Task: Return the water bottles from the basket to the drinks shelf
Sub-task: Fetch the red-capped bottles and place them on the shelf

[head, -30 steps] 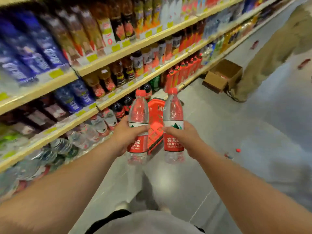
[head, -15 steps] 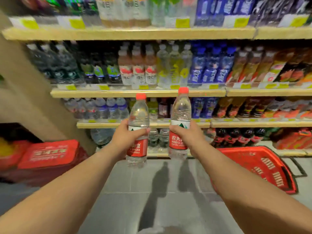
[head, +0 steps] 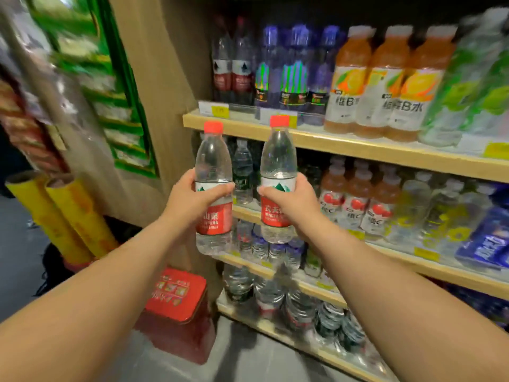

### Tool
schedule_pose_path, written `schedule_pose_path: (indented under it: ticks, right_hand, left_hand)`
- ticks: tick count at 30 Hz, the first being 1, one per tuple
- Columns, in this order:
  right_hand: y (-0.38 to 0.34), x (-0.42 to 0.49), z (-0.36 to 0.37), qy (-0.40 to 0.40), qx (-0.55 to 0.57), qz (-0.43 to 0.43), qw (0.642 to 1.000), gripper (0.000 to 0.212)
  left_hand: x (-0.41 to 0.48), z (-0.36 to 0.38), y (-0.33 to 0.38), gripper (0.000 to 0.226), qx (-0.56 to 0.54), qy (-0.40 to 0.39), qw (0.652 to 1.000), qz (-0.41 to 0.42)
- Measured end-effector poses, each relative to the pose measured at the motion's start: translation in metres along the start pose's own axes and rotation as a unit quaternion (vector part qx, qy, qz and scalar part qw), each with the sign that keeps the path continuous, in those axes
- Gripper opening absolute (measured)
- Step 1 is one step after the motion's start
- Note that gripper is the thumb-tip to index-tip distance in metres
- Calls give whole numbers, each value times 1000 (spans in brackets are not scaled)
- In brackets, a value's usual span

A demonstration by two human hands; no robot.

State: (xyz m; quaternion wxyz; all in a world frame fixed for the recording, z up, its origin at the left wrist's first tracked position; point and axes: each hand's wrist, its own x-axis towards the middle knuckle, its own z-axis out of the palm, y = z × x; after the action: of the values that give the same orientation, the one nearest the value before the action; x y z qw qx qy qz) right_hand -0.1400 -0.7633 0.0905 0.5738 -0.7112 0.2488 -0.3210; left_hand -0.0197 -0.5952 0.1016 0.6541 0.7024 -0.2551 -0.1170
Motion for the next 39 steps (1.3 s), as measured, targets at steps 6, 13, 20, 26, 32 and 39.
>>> schedule_pose_path:
  ticks: [6,13,20,26,32,39]
  right_hand:
    - [-57,114,53,-34,31,-102,994,56]
    - [-113,188,96,45,47,-241,968,59]
    - [-125,236,124,130,33,-264,955,71]
    - [-108,264,143,113,-103,-153,976,60]
    - [-115,284,142,62,-181,-55,980,70]
    - [-103,269,131,15,-280,-98,955,87]
  left_hand:
    - [98,-25,32,56,2,74,994,80]
    - [170,-40,54,52,0,89,987,132]
    - [228,-44,57,54,37,81,978,189]
    - [253,-45,46,53,37,48,980,192]
    - [259,-50,31,57,15,60,983,174]
    - [257,-56,22,63,12,79,985,154]
